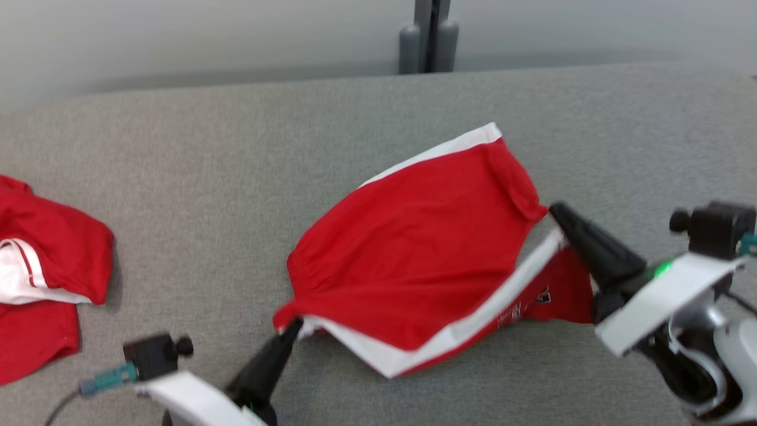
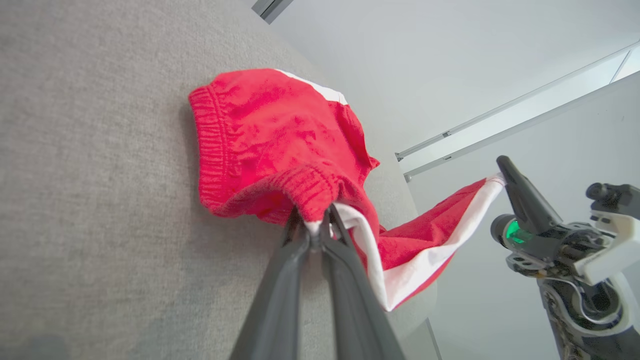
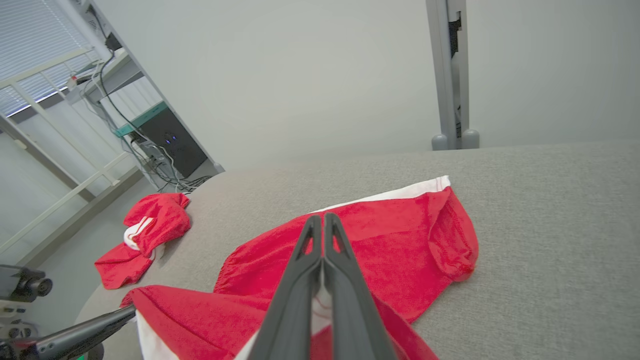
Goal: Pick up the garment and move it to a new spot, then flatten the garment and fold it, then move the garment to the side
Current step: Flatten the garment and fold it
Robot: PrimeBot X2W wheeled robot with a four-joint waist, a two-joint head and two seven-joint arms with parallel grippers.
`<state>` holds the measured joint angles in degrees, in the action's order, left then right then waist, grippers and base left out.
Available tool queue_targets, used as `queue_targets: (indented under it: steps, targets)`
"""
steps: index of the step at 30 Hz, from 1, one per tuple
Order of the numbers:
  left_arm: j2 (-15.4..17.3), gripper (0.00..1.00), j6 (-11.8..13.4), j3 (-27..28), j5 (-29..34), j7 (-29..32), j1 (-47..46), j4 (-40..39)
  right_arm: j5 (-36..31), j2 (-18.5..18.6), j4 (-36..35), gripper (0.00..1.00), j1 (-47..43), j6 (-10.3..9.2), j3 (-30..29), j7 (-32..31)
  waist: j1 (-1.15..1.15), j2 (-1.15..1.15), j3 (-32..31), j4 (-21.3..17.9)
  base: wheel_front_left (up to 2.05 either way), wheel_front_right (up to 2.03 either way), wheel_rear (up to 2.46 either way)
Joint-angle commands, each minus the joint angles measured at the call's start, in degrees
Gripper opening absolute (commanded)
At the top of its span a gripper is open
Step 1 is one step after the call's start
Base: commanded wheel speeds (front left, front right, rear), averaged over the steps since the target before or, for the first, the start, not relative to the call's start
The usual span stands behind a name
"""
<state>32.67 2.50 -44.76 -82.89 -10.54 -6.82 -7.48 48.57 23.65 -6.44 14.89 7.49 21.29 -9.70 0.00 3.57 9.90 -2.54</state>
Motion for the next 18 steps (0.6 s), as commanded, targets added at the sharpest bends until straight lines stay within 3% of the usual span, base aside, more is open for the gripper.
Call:
queue_targets:
  steps: [1,10,18]
  targets:
    - [0.07,0.0,-0.49,1.27,-0.6,1.19,-3.67,0.49,-1.03,-0.51,2.63,0.0,3.74,0.0,-0.12,0.94,0.0,0.0,4.66,2.86,0.0,0.0,0.0]
    - [-1.65,0.0,-1.61,5.45,-5.36,8.23,-16.55,2.13,-4.75,-2.48,18.09,0.0,20.71,0.0,0.43,0.69,0.0,0.0,13.99,7.15,0.0,0.0,0.0]
    - [-3.83,0.0,-2.27,3.75,-3.95,13.18,-24.87,7.98,-8.47,-1.64,30.45,0.0,30.37,0.0,-2.44,2.4,0.0,0.0,18.05,9.7,0.0,0.0,0.0]
